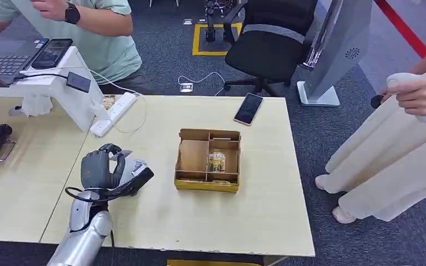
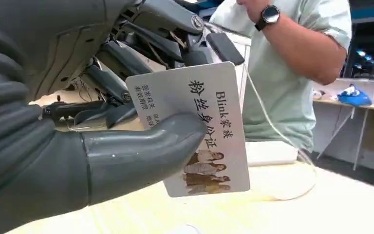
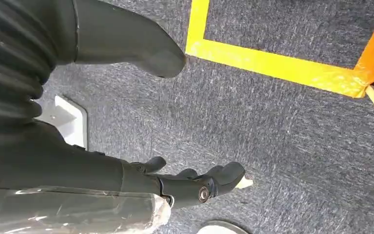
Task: Pass the card to the sensor for recognition and then transmit it.
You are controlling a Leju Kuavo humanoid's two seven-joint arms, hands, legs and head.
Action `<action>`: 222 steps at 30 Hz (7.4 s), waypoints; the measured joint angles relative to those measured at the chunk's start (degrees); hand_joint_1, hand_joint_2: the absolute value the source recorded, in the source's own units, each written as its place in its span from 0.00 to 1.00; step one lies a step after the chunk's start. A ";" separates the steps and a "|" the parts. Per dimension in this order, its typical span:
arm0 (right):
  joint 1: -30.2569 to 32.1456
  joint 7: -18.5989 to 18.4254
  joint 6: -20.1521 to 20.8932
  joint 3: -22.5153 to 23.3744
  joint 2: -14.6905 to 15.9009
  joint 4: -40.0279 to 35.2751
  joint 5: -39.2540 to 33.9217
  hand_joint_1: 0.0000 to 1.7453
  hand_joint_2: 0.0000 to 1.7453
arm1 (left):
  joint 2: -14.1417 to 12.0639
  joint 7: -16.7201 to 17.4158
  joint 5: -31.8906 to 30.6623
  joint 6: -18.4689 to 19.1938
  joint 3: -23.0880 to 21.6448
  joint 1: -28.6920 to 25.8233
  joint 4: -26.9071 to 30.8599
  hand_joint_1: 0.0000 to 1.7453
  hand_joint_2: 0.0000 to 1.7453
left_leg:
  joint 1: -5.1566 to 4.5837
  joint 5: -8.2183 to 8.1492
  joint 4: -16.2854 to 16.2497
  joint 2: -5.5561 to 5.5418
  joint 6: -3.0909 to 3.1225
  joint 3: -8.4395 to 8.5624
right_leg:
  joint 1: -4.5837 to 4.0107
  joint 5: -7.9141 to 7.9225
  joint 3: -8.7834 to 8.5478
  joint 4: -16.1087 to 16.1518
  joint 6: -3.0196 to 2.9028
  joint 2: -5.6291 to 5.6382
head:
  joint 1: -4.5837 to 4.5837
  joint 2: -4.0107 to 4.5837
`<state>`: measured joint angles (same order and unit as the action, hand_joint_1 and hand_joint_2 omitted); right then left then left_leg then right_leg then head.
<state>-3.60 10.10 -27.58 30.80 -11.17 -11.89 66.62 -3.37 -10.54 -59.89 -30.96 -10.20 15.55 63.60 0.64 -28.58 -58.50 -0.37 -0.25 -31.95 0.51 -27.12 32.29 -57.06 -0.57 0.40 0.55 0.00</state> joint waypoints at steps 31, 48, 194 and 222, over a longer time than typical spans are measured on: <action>0.36 -0.26 -0.33 0.00 0.00 0.00 0.15 0.00 1.00 | -5.27 1.03 20.84 25.92 -1.75 -1.18 6.03 1.00 1.00 | 0.02 0.00 0.00 0.00 0.00 0.00 | 0.00 0.00 -0.01 0.00 -0.01 0.00 | 0.00 0.00; 0.43 -0.37 -0.35 0.00 0.00 -0.11 0.24 0.00 1.00 | -7.37 6.45 10.43 22.55 -4.13 -0.84 7.60 1.00 1.00 | 0.01 0.00 0.00 0.00 0.00 0.00 | 0.01 0.00 0.00 0.00 0.00 0.00 | 0.00 0.00; -0.16 -0.66 -1.55 -0.11 -1.42 -0.31 0.17 0.00 1.00 | 18.38 -20.41 -14.86 -8.62 17.68 6.35 6.40 0.00 1.00 | 0.01 0.01 -0.02 -0.03 0.00 -0.01 | 0.01 0.02 -0.05 -0.01 0.00 -0.04 | 0.00 0.00; -0.14 0.00 -1.64 -0.11 -1.42 -0.31 -1.20 0.00 1.00 | 16.09 -25.86 -13.96 -8.62 21.44 -3.09 12.59 0.00 1.00 | 0.01 0.00 -0.01 -0.03 0.00 0.00 | 0.01 0.01 -0.04 -0.01 0.00 -0.03 | 0.00 0.00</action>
<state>-3.73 10.10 -29.22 30.69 -12.59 -12.20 65.42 12.72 -36.40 -73.85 -39.58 11.23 12.46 76.19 0.66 -28.57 -58.52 -0.39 -0.25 -31.95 0.52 -27.12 32.25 -57.07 -0.57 0.37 0.55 0.00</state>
